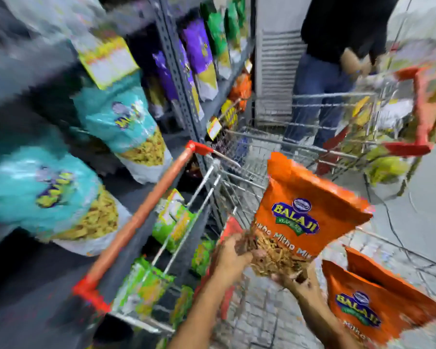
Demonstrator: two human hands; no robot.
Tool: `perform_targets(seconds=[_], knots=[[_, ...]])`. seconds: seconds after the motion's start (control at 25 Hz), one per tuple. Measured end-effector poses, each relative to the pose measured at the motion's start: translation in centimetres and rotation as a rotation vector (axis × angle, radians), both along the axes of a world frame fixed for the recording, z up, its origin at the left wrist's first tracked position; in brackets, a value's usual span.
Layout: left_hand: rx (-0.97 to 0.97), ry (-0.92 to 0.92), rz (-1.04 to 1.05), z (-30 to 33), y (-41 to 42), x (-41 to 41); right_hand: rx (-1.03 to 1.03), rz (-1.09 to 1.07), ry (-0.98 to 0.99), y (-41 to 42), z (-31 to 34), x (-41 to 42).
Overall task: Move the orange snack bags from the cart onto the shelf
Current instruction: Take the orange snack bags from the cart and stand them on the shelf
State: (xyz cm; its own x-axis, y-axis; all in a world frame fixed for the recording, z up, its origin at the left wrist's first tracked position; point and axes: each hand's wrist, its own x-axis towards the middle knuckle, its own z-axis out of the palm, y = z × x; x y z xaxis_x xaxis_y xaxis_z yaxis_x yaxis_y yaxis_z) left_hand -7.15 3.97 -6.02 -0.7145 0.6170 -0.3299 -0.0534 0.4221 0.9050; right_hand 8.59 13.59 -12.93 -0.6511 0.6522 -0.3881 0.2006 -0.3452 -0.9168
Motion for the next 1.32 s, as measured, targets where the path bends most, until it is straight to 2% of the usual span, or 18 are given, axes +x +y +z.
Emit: perform_targets(seconds=[0.2, 0.32, 0.48, 0.6, 0.76, 1.0, 1.32], knots=[[0.280, 0.417, 0.106, 17.6, -7.3, -0.2, 0.223, 0.101, 0.418, -3.2, 16.1, -3.5], [0.356, 0.738, 0.226, 28.1, -13.6, 0.5, 0.348, 0.176, 0.665, -6.8, 26.5, -6.1], [0.547, 0.811, 0.335, 39.0, -22.8, 2.0, 0.382, 0.360, 0.973, -13.6, 38.1, -9.0], [0.576, 0.946, 0.436, 44.0, -30.3, 3.6, 0.326, 0.540, 1.138, -19.9, 43.8, -11.3], [0.482, 1.041, 0.612, 46.4, -39.2, 5.6, 0.283, 0.810, 1.188, -28.0, 47.6, -14.1], [0.312, 1.110, 0.804, 43.4, -47.0, 6.0, 0.270, 1.093, 1.135, -35.5, 46.5, -18.1], [0.088, 1.018, 1.048, 41.3, -51.4, -0.9, 0.277, 1.335, 0.955, -41.0, 46.9, -26.6]])
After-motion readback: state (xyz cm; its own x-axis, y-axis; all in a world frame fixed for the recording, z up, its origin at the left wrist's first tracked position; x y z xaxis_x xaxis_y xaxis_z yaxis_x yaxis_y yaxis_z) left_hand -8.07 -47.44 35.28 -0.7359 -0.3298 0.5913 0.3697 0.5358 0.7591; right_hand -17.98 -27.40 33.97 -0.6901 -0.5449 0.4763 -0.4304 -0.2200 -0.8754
